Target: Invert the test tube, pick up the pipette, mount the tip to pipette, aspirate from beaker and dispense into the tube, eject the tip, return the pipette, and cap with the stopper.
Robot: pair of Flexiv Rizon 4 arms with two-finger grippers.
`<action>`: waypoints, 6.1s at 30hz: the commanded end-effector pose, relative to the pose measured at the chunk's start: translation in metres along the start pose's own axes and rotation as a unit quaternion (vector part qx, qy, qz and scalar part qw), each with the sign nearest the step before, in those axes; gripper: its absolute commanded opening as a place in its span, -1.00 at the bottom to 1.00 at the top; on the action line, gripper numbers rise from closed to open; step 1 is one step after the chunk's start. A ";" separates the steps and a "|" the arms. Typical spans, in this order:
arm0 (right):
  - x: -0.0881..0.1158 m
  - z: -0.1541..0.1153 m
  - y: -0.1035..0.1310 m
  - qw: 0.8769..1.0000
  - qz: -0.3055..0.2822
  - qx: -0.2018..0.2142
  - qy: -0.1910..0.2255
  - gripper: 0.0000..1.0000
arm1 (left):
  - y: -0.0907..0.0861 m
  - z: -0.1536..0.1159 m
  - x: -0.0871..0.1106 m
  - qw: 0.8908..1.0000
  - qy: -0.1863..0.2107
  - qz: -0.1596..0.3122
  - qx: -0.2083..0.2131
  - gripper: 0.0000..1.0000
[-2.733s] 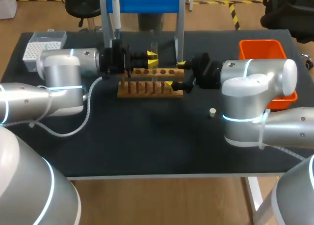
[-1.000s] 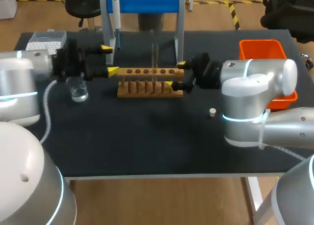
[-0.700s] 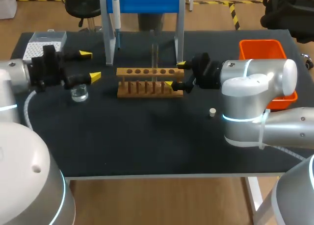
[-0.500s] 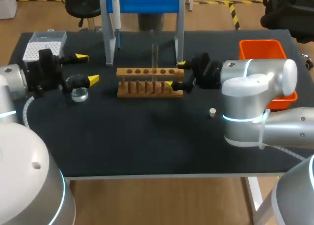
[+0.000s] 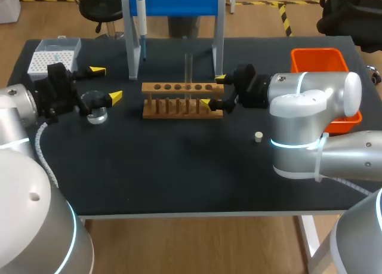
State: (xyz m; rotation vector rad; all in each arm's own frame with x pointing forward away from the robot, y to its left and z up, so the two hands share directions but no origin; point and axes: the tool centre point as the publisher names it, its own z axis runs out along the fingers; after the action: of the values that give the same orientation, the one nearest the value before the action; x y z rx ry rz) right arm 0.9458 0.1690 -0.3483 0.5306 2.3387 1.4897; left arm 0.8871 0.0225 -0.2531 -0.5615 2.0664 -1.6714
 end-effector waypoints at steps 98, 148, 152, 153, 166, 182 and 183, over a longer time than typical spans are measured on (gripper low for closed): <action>0.000 0.001 -0.001 1.000 0.000 -0.001 -0.001 1.00 | 0.131 -0.051 -0.276 0.925 -0.304 -0.146 -0.173 1.00; 0.000 0.001 -0.001 1.000 0.000 -0.001 -0.001 1.00 | 0.124 -0.036 -0.289 0.920 -0.318 -0.140 -0.182 1.00; 0.000 0.001 -0.001 1.000 0.000 -0.001 -0.001 1.00 | 0.124 -0.034 -0.291 0.922 -0.314 -0.142 -0.179 1.00; 0.000 0.001 -0.001 1.000 0.000 -0.001 -0.001 1.00 | 0.125 -0.033 -0.292 0.922 -0.313 -0.143 -0.178 1.00; 0.000 0.001 -0.001 1.000 0.000 -0.001 -0.001 1.00 | 0.128 -0.029 -0.301 0.922 -0.319 -0.141 -0.171 0.24; 0.000 0.001 -0.001 1.000 0.000 -0.001 -0.001 1.00 | 0.134 -0.023 -0.305 0.922 -0.322 -0.145 -0.156 -0.07; 0.000 0.001 -0.001 1.000 0.000 -0.001 -0.001 1.00 | 0.135 -0.023 -0.305 0.922 -0.323 -0.145 -0.155 -0.04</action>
State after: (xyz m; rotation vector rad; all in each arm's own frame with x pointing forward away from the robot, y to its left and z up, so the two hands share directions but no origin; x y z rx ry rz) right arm 0.9458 0.1690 -0.3482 0.5309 2.3386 1.4895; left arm 1.1202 0.2365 -0.3543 -1.3815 1.8090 -1.0584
